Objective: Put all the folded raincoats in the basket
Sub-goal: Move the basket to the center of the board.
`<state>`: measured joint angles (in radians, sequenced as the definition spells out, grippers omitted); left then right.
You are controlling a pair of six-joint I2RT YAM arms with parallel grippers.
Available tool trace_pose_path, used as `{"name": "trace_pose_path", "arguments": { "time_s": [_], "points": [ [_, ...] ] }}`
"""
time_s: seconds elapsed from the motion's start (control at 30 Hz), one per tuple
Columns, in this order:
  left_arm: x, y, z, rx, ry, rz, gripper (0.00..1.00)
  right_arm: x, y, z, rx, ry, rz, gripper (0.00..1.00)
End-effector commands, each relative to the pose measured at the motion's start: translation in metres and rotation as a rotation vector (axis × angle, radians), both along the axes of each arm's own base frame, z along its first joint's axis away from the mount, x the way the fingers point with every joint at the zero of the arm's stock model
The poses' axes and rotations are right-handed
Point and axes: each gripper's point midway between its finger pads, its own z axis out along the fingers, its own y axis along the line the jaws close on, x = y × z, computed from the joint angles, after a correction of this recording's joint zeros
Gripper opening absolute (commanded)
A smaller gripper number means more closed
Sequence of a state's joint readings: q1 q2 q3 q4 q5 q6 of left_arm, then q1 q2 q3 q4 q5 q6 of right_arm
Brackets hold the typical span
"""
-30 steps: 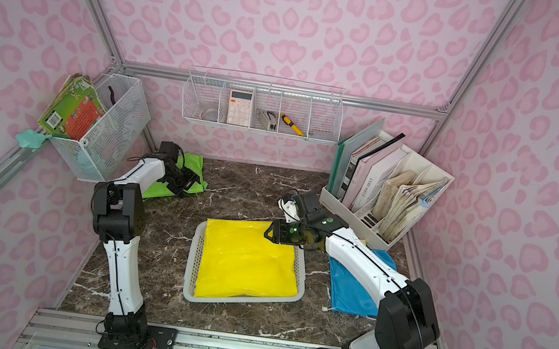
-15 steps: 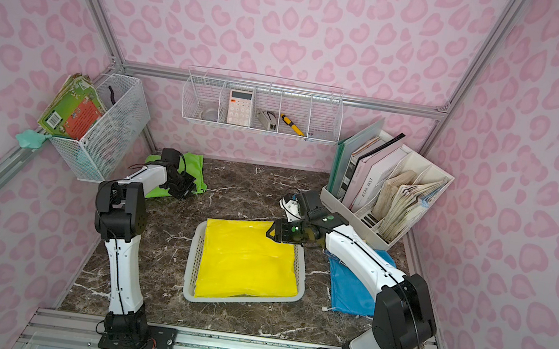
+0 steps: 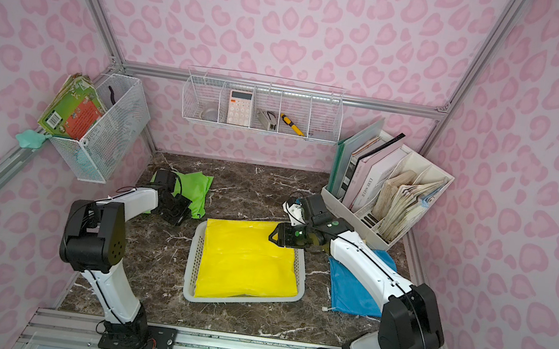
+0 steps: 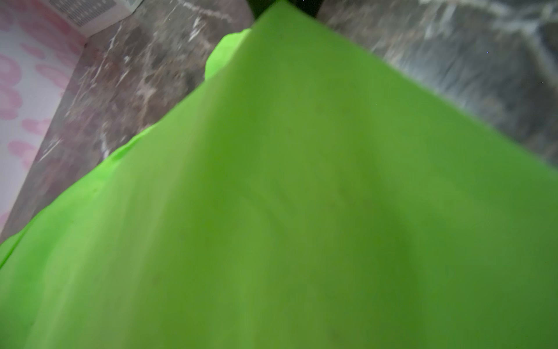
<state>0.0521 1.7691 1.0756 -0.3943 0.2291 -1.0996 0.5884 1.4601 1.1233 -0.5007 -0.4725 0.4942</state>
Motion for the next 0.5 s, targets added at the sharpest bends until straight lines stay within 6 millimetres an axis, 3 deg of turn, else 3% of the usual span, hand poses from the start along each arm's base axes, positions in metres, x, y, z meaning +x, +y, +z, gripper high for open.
{"name": "trace_pose_path", "arguments": {
  "time_s": [0.0,0.1,0.27,0.47],
  "points": [
    [-0.041,-0.025,0.004,-0.008,0.020,-0.028,0.00,-0.001,0.000,0.009,0.023,-0.028,-0.001,0.51],
    [-0.079,-0.051,0.013,0.021,0.034,-0.107,0.00,-0.006,-0.004,0.011,0.029,-0.035,-0.004,0.51],
    [-0.121,-0.066,0.025,0.063,0.051,-0.161,0.03,-0.012,-0.008,0.008,0.043,-0.028,-0.020,0.51],
    [-0.116,-0.116,0.034,0.035,0.004,-0.271,0.04,-0.013,-0.010,0.014,0.049,-0.037,-0.032,0.51]
  ]
}}
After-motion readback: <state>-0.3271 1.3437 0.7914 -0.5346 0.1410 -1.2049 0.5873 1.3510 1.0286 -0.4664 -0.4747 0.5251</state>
